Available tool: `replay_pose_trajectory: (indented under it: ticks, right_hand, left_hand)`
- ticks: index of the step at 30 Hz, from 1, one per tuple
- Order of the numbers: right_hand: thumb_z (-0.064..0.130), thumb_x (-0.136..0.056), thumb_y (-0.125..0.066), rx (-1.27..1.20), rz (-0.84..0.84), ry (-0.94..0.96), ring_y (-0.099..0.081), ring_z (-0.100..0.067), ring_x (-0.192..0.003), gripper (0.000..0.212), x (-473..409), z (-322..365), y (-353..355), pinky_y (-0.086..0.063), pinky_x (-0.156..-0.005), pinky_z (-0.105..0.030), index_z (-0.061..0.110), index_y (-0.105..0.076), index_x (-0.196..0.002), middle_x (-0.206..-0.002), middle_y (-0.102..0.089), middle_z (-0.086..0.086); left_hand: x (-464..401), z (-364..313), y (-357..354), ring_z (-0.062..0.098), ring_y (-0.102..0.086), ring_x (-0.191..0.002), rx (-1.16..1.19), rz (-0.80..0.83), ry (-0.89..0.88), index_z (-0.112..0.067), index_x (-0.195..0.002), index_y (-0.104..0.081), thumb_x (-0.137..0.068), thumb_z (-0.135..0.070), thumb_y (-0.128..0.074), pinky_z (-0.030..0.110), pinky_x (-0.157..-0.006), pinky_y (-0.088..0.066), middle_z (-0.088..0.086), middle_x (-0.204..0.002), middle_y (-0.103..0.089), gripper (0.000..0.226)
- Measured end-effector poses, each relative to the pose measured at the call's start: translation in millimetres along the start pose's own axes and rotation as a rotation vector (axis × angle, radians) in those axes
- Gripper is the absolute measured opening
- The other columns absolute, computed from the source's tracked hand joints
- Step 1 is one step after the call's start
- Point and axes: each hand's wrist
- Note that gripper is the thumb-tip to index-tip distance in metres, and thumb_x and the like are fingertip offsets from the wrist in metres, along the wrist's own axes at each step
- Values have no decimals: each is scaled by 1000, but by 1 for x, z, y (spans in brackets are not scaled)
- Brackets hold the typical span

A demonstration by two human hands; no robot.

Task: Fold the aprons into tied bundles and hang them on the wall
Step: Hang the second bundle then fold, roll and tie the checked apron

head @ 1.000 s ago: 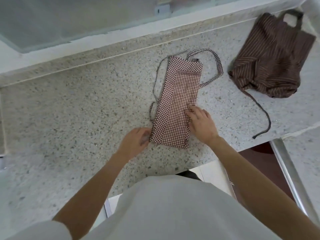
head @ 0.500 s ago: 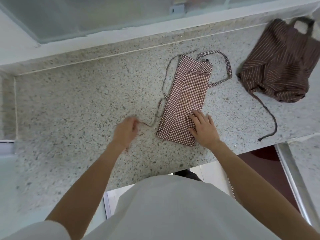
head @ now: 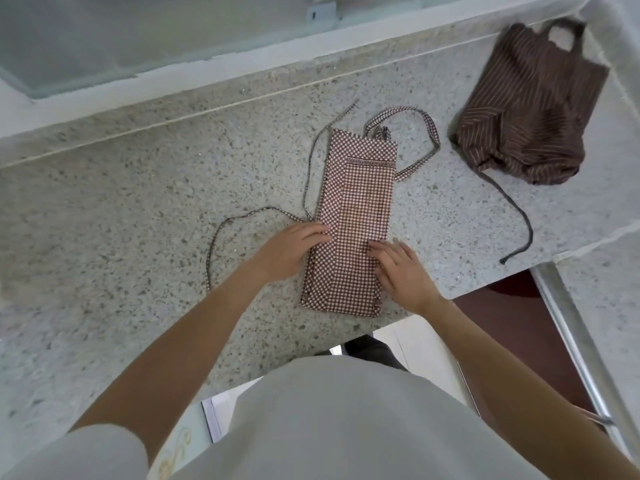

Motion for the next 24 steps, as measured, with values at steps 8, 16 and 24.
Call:
replay_pose_trajectory:
  ticks: [8,16,24]
  right_hand:
    - [22,-89,-33,-47,-133,-16,-48,-31,-123,41,-28,-30,29,-33,-108,-47,5,-54,-120,-130,-53,-14]
    - [31,-88,-33,-141,-18,12,-54,-36,-114,49,-36,-34,18,-44,-101,-45,0,-55,-119,-126,-53,-20]
    - [12,-85,-60,-253,-104,77,-49,-24,-122,28,-28,-46,13,-38,-106,-36,9,-52,-112,-130,-53,-10]
  left_hand:
    - [25,-28,-7,15,-54,-99,-40,-122,-168,-20,-97,-66,-86,-43,-51,33,-88,-47,-2,-105,-62,30]
    - [66,-35,-41,18,-54,-106,-16,92,44,-19,-107,-61,-71,-24,-77,33,-89,-49,1,-117,-59,39]
    - [57,-52,-8,14,-66,-72,112,-301,156,-10,-100,-68,-89,-26,-46,29,-63,-57,2,-92,-71,29]
Point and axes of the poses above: each hand's wrist, its own x-axis away from the middle knuckle, its own y-axis out of the back of the hand, z = x × y
